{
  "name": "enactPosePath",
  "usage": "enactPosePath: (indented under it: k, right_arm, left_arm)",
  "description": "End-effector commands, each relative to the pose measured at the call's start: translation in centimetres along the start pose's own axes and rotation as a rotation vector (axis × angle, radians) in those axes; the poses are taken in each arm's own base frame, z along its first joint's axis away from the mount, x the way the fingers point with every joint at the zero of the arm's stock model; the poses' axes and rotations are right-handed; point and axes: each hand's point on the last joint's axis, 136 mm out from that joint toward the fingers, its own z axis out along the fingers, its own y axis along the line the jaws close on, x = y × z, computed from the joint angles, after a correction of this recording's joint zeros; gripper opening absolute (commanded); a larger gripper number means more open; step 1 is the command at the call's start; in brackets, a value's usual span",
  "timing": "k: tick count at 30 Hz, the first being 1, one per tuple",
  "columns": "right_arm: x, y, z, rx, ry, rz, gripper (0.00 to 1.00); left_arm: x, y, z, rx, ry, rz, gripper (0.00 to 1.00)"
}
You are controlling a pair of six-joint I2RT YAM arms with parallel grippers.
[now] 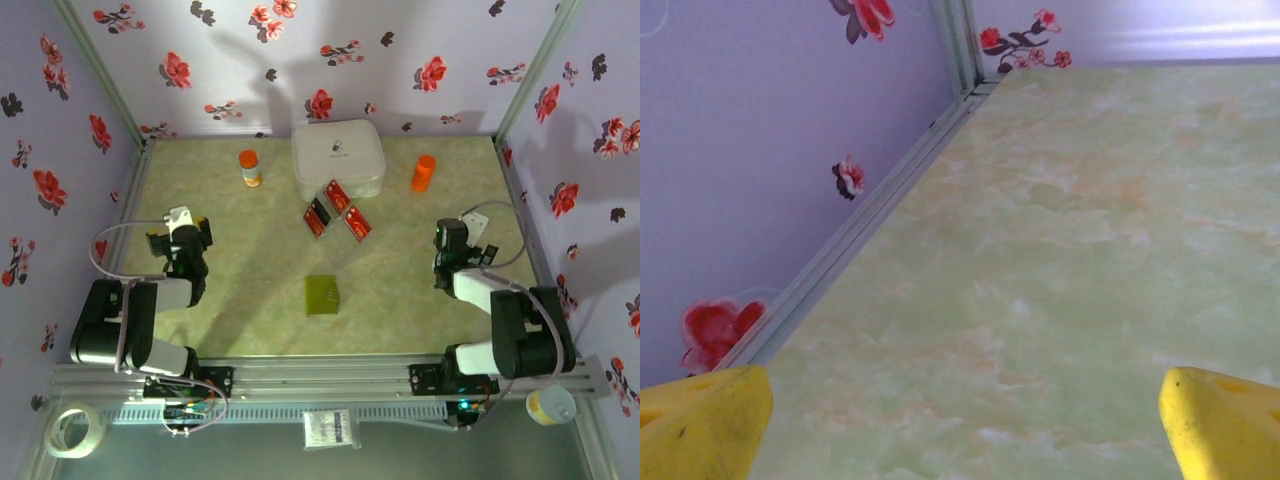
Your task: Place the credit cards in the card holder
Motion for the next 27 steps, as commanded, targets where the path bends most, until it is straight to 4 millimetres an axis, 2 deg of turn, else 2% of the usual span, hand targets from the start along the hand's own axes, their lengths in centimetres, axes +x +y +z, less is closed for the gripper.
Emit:
enactPosePath:
  k: [1, 4, 6, 7, 9, 12, 13, 15, 27]
  right_arm:
    - [-2.7, 2.8, 0.5, -0.164, -0.063, 0.030, 0.99]
    - [-2.5, 3.5, 1.3, -0.230, -0.019, 0.032, 0.99]
    - [-2.7, 3.3, 1.7, -0.233, -0.018, 0.034, 0.99]
    - [-2.9, 3.3, 1.7, -0.234, -0.036, 0.028, 0.99]
    - [-3.0, 3.0, 1.8, -0.240, -0.099, 0.048, 0.99]
    - [-1.4, 5.2, 1.7, -0.338, -0.141, -0.020, 0.99]
    - [-1.7, 5.0, 1.8, -0.322, -0.183, 0.001, 0.99]
    - [-1.0, 4.5, 2.0, -0.306, -0.107, 0.005, 0.99]
    - [-1.5, 4.6, 1.7, -0.292, -0.154, -0.008, 0.99]
  left_arm:
    - [-1.1, -1.3, -0.1, 0.091, -0.074, -0.003, 1.00]
    - [-0.8, -2.4, 0.2, 0.160, -0.062, 0.014, 1.00]
    - [0.5, -3.0, 0.8, 0.206, -0.025, 0.017, 1.00]
    - [-0.1, -3.2, 1.1, 0.205, -0.064, 0.026, 1.00]
    - [0.6, -3.4, 1.4, 0.231, 0.009, 0.021, 1.00]
    - [0.7, -3.2, 2.0, 0.250, 0.027, -0.001, 1.00]
    - [0.6, -3.1, 2.1, 0.257, 0.031, -0.012, 1.00]
    - [0.7, -3.0, 2.3, 0.266, 0.036, -0.016, 1.00]
    - [0.7, -3.0, 2.2, 0.270, 0.037, -0.017, 1.00]
